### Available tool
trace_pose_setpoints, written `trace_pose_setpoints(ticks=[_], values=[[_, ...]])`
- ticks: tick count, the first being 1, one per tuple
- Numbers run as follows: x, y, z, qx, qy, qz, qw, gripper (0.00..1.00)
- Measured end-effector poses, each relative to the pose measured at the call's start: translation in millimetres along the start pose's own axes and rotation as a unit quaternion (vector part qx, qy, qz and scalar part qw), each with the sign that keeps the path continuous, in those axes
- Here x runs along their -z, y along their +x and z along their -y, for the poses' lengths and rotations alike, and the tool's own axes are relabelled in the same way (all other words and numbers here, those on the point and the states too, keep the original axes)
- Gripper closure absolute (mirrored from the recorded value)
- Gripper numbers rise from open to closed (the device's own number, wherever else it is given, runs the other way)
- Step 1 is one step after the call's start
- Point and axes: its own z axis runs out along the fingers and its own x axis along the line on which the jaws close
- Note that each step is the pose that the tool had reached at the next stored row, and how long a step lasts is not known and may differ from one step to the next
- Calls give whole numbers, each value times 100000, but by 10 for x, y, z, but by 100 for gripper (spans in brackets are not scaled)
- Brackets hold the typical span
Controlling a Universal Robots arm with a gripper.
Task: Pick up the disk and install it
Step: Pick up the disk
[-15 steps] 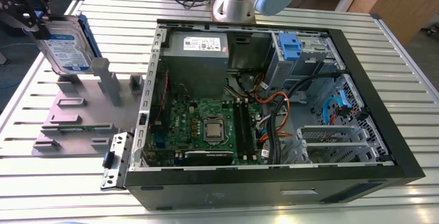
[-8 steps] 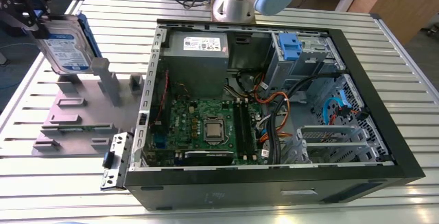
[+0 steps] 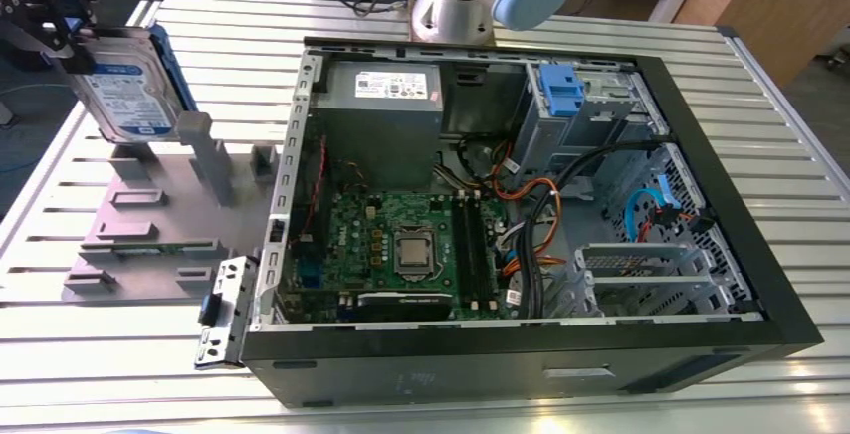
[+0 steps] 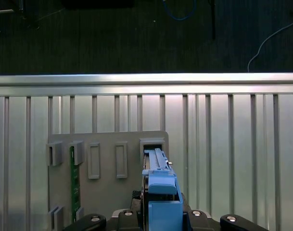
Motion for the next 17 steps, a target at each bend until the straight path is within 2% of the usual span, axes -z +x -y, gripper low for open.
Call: trace_pose_setpoints(ticks=[17], values=[[62,0,0,0,-2,-3,100000,63]])
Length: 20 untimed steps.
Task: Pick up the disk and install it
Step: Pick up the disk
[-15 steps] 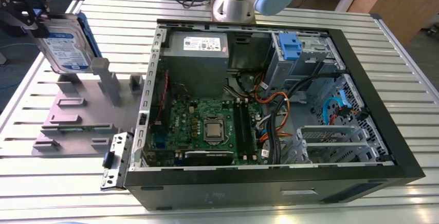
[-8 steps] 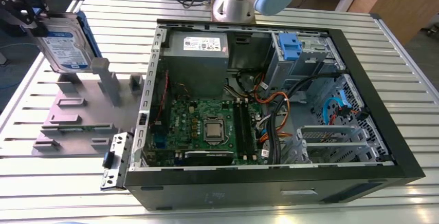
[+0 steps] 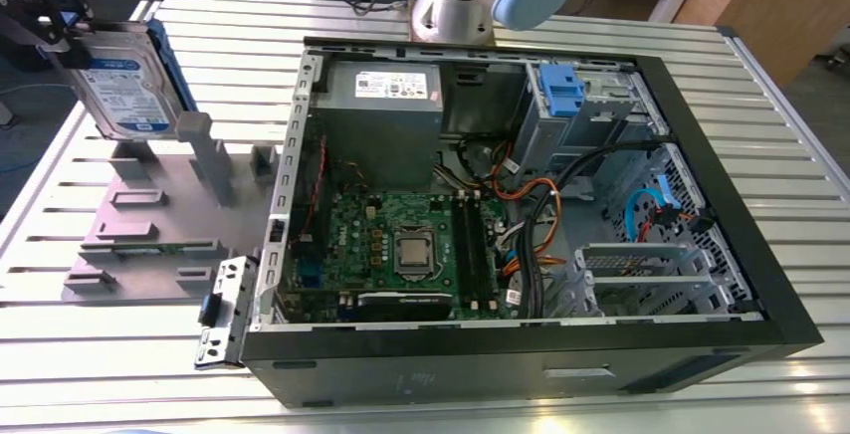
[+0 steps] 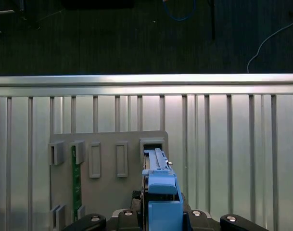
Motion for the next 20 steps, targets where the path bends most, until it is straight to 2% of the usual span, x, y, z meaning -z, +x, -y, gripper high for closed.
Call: trace_pose_setpoints(ticks=[20], values=[[77,0,0,0,1,3,100000,63]])
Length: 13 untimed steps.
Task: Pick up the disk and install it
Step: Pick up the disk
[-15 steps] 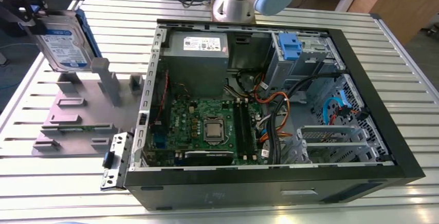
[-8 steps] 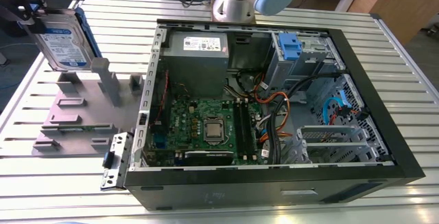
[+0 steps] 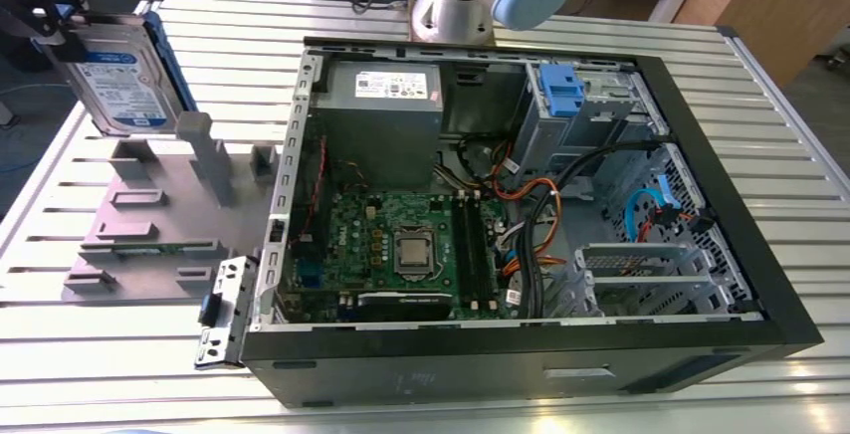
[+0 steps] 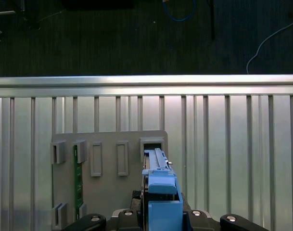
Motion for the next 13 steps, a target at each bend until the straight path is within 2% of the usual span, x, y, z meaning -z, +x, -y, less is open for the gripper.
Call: trace_pose_setpoints(ticks=[13], values=[[42,0,-1,0,-3,-2,100000,63]])
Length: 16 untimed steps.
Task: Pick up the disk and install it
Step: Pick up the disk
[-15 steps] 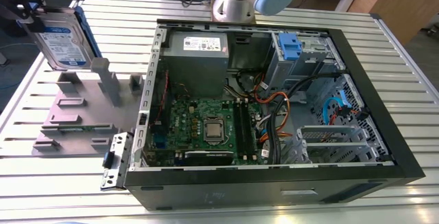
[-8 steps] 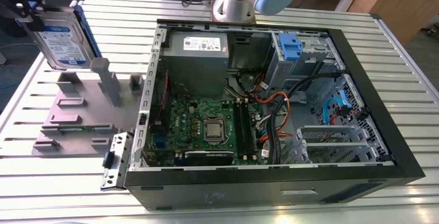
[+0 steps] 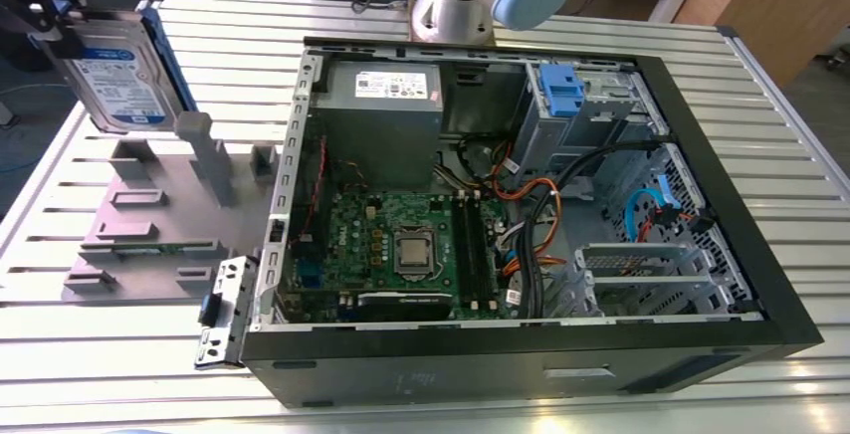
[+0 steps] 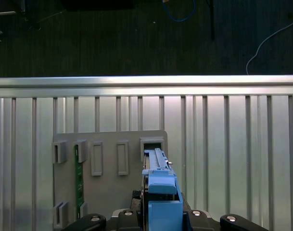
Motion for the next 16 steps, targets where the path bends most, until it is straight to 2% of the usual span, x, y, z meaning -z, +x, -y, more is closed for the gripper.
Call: trace_pose_setpoints(ticks=[16], values=[[59,0,0,0,-1,-2,100000,63]])
